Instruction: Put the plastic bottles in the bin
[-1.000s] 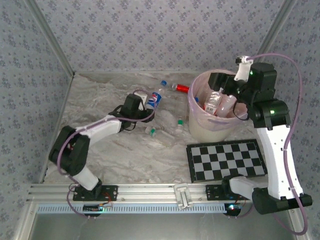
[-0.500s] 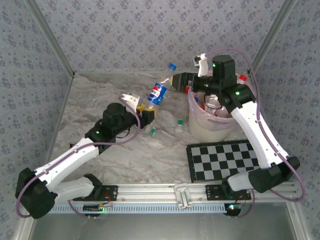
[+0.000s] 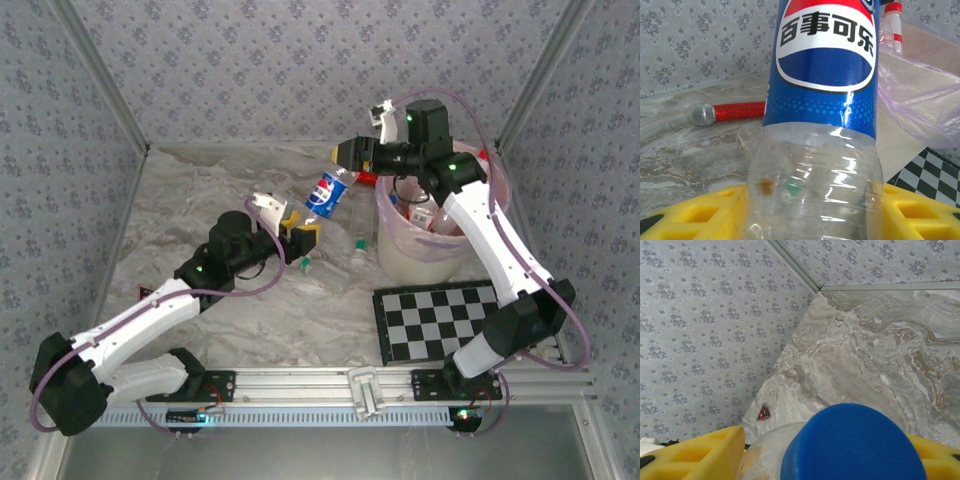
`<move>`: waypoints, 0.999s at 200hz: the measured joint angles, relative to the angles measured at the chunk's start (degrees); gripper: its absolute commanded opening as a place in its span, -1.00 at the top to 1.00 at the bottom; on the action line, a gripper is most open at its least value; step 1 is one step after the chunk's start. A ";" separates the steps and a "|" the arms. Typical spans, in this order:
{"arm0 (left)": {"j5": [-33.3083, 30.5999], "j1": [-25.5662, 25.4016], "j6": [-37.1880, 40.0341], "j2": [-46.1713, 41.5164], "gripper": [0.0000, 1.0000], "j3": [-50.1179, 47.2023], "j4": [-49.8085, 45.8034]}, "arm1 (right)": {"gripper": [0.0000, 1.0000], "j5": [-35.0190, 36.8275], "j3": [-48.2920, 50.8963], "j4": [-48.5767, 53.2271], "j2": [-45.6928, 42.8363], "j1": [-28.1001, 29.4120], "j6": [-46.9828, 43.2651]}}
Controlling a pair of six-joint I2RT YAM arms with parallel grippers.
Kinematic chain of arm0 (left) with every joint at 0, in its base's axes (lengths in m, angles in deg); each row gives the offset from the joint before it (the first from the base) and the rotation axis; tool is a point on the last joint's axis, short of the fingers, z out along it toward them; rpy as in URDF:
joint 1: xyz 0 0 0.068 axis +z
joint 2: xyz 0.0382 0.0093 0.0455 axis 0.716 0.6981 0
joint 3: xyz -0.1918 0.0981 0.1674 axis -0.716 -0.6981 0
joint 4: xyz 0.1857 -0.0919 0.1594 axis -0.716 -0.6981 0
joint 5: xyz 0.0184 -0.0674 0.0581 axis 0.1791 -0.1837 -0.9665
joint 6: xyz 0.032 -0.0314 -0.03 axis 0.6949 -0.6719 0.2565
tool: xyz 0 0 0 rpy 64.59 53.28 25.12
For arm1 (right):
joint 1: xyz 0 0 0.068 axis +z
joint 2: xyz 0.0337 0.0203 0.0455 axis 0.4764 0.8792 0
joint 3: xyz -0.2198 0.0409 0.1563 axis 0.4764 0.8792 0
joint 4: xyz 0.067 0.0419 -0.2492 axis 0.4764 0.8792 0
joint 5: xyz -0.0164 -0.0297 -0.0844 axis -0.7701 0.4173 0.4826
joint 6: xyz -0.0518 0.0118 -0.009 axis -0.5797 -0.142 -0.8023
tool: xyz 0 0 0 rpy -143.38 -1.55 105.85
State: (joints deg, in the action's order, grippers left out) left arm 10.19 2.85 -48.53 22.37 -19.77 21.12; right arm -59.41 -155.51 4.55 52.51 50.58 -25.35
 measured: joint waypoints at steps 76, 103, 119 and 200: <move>-0.46 -0.74 0.87 0.02 -0.80 0.09 0.17 | 0.53 0.42 -2.01 2.97 -1.29 -1.33 -1.11; -1.31 -0.63 1.07 0.24 -0.92 0.09 -0.72 | 0.63 2.43 -4.13 3.58 -5.20 -4.85 -1.88; -2.29 -0.63 1.05 0.33 -0.93 0.09 -1.51 | 0.66 4.52 -4.90 4.13 -9.09 -7.43 -2.58; -6.71 -0.63 1.05 8.28 -0.93 0.59 -8.15 | 0.75 24.50 -7.41 15.34 -23.50 -18.69 -11.13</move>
State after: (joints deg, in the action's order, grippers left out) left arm 3.48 2.22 -47.48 30.65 -19.18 12.96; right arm -34.91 -162.92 19.90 29.01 31.89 -36.47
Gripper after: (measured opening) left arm 0.964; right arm 0.501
